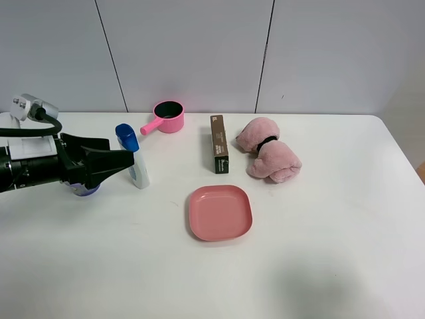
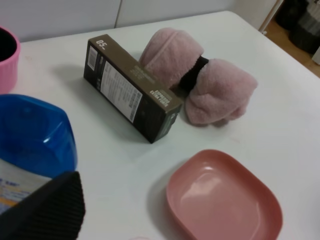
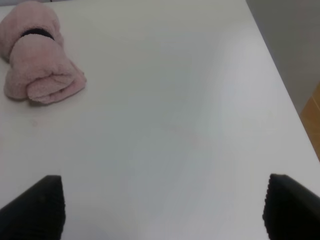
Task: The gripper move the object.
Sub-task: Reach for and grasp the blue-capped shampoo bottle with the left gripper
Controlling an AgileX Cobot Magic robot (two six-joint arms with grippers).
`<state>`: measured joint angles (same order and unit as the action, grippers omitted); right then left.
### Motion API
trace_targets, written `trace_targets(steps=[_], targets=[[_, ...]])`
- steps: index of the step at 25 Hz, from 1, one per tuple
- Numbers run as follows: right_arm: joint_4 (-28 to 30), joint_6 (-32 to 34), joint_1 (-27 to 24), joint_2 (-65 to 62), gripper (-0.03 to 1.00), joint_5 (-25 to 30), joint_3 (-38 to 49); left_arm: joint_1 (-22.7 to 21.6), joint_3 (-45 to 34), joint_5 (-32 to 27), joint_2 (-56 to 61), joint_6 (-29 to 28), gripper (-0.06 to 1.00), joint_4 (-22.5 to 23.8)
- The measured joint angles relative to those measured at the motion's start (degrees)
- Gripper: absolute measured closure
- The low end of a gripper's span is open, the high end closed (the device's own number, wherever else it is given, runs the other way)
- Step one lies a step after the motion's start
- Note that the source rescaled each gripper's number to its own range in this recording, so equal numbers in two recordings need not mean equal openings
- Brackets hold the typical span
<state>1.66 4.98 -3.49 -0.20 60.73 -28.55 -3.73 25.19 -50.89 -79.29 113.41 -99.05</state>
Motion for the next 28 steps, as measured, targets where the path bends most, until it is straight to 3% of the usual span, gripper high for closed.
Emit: trace_targets(steps=[9, 16, 19, 22, 28], targets=[[0.0, 0.0, 0.0, 0.0, -0.03, 0.0, 0.0, 0.0, 2.9, 18.4, 0.7, -1.6, -0.06, 0.2], [-0.1, 0.0, 0.0, 0.0, -0.03, 0.0, 0.0, 0.7, 6.7, 20.0, 4.7, -6.5, -0.06, 2.0], [-0.1, 0.0, 0.0, 0.0, -0.03, 0.0, 0.0, 1.6, 9.1, 20.4, 6.8, -13.1, -0.06, 10.6], [-0.1, 0.0, 0.0, 0.0, -0.03, 0.0, 0.0, 1.6, 12.7, 21.2, 8.6, -23.8, -0.06, 24.0], [-0.1, 0.0, 0.0, 0.0, -0.03, 0.0, 0.0, 3.2, 16.8, 24.5, 10.9, -58.7, -0.06, 51.5]])
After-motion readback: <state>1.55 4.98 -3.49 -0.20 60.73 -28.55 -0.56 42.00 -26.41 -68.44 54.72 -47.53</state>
